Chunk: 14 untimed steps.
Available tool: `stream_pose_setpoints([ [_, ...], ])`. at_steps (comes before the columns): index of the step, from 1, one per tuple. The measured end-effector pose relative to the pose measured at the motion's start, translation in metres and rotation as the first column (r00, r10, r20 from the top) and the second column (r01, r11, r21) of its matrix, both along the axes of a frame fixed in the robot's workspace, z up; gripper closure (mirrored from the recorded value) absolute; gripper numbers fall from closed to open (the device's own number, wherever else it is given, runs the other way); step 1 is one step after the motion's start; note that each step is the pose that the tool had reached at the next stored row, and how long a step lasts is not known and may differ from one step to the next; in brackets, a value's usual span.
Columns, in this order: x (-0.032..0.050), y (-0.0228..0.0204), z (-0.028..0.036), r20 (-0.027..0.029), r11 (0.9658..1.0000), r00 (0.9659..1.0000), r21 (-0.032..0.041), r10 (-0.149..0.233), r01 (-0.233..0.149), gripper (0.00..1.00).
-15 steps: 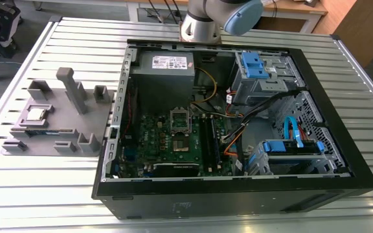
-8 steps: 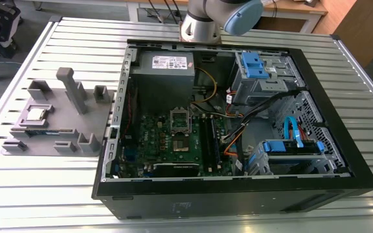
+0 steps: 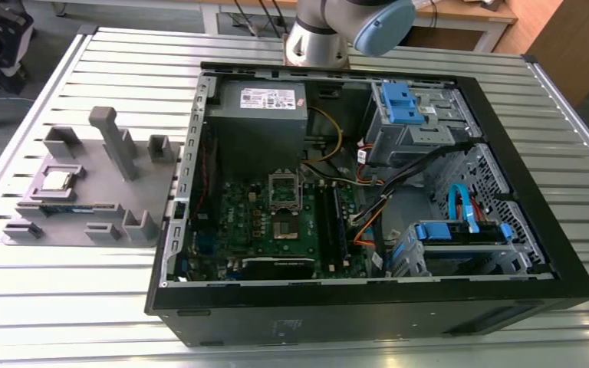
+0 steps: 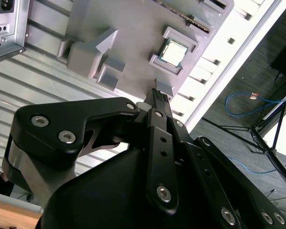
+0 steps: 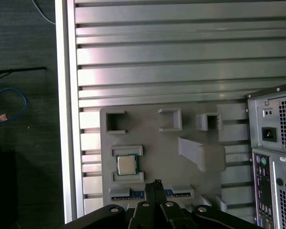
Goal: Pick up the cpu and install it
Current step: 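Reach for the cpu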
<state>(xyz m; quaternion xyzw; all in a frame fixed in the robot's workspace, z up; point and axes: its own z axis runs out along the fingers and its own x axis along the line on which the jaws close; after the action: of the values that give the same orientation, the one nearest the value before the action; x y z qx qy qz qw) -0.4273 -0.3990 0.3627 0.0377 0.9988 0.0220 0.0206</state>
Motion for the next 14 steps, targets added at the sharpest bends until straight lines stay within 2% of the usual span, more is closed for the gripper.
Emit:
stream_pose_setpoints([
  [14,0.0,0.0,-0.0055,0.0,1.0,1.0,0.0,0.0,0.0,0.89],
])
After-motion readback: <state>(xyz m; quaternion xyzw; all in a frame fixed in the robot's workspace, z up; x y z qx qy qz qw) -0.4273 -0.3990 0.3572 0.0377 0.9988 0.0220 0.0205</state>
